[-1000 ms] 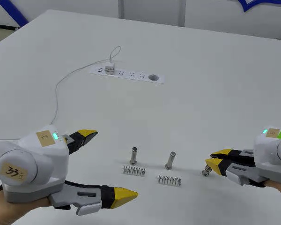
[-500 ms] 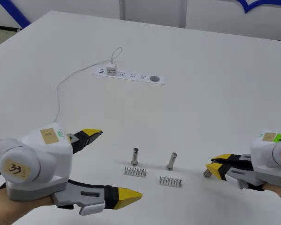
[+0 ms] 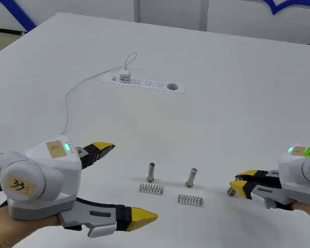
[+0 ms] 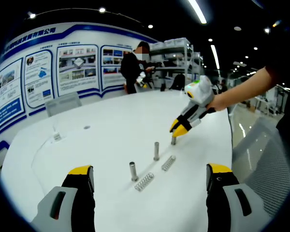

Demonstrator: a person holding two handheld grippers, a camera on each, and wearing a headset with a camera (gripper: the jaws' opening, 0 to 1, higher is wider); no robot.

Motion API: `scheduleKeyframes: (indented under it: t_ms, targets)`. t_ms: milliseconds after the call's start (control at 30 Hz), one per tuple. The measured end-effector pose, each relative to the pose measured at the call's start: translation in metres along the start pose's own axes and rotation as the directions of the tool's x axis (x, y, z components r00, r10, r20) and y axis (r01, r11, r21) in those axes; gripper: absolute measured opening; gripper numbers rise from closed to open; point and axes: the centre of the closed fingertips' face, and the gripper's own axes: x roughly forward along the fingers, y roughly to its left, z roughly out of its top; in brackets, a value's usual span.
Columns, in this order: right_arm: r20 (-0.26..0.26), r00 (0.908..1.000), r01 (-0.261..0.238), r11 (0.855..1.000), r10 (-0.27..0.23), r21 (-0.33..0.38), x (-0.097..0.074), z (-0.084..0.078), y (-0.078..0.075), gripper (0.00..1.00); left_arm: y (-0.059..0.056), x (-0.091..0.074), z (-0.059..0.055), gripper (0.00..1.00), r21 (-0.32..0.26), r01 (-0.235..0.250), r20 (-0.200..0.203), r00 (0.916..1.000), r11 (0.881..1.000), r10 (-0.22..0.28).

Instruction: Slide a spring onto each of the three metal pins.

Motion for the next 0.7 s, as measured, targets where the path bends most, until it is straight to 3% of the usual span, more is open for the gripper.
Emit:
scheduleKeyframes:
  t_ms: [233, 400, 533, 700]
  targets:
    - [0.018, 0.9997, 0.015, 1.000, -0.015, 0.016, -0.008, 0.007, 0.000, 0.16, 0.001, -0.001, 0.002, 0.99, 0.009, 0.004, -0.002, 1.0000, 1.000, -0.004]
    - [0.051, 0.9984, 0.026, 1.000, -0.026, -0.003, -0.016, 0.022, 0.002, 0.17, 0.001, -0.003, 0.004, 0.99, 0.011, 0.004, 0.002, 1.0000, 1.000, -0.004]
    - [0.068, 0.9974, 0.027, 0.997, -0.022, -0.072, -0.019, 0.036, 0.013, 0.17, -0.001, -0.005, 0.004, 0.99, 0.013, 0.006, 0.001, 1.0000, 1.000, -0.006]
    - [0.073, 0.9963, -0.034, 0.992, 0.044, -0.125, -0.013, 0.046, 0.037, 0.18, -0.003, -0.008, 0.003, 0.99, 0.024, 0.014, -0.007, 0.9999, 1.000, -0.014]
